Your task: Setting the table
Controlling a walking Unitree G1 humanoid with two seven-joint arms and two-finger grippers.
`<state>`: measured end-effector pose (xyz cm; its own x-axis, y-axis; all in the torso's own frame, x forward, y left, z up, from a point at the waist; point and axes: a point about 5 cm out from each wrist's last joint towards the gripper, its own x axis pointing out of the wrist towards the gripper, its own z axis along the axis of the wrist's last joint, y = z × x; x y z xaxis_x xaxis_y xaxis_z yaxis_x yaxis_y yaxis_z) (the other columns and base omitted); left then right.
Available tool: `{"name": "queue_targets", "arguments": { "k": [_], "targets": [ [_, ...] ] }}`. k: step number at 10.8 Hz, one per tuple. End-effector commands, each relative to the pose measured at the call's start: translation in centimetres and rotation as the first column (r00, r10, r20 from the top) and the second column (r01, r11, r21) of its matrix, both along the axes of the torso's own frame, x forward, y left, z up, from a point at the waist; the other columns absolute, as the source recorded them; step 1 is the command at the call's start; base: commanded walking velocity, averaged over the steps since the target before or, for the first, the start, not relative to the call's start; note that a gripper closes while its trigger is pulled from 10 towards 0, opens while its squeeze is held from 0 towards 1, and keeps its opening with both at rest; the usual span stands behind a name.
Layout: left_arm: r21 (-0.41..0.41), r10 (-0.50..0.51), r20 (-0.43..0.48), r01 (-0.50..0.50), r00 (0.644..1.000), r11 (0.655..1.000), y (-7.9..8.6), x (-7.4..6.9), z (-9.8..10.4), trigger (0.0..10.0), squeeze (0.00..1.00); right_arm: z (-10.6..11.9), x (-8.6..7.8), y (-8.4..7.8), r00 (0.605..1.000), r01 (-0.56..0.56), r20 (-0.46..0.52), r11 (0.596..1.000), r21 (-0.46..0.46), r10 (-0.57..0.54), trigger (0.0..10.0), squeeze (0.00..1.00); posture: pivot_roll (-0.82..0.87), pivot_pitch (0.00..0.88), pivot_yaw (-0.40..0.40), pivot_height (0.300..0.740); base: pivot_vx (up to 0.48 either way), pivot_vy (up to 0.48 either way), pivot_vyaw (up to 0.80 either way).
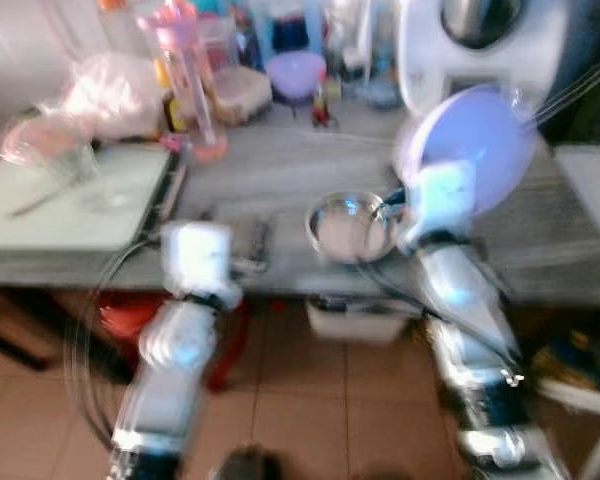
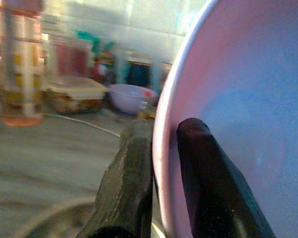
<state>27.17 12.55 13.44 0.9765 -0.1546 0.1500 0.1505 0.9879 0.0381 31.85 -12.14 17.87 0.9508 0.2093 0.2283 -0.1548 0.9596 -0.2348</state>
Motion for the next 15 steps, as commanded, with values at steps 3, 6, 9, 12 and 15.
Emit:
{"name": "queue_targets", "arguments": {
  "k": [3, 6, 9, 12, 15],
  "targets": [
    [-0.023, 0.034, 0.014, -0.034, 0.999, 0.999, 0.3, 0.0, 0.5, 10.0, 0.00, 0.9, 0.5, -0.3, 0.999, -0.021, 0.040, 0.999, -0.040, 0.023, 10.0, 0.00, 0.00, 0.060, 0.073, 0.740, 0.215, 0.000, 0.50],
    [0.019, 0.085, -0.026, -0.085, 0.996, 0.996, 1.9, -1.6, -0.1, 10.0, 0.00, 0.2, 0.9, -0.8, 0.999, -0.036, -0.029, 0.997, -0.075, 0.034, 10.0, 0.00, 0.00, 0.089, 0.073, 0.740, 0.000, 0.000, 0.21],
    [0.065, 0.082, -0.101, -0.076, 0.992, 0.995, 3.0, -4.2, -1.5, 10.0, 0.00, -0.3, 1.7, 0.2, 0.959, -0.273, -0.145, 0.932, -0.239, 0.244, 10.0, 0.00, 0.03, 0.138, 0.075, 0.740, 0.000, 0.000, 0.00],
    [0.059, 0.082, -0.110, -0.076, 0.991, 0.995, 2.8, -4.6, -1.0, 10.0, 0.00, 0.3, 3.0, 2.1, 0.897, -0.436, -0.228, 0.840, -0.323, 0.379, 10.0, 0.00, 0.06, 0.169, 0.075, 0.740, 0.000, 0.000, 0.00],
    [0.036, 0.078, -0.128, -0.073, 0.989, 0.997, 2.6, -4.5, -0.9, 10.0, 0.00, 0.4, 4.0, 3.6, 0.843, -0.536, -0.308, 0.748, -0.393, 0.442, 10.0, 0.00, 0.06, 0.181, 0.083, 0.740, 0.000, 0.000, 0.00]
  ]
}}
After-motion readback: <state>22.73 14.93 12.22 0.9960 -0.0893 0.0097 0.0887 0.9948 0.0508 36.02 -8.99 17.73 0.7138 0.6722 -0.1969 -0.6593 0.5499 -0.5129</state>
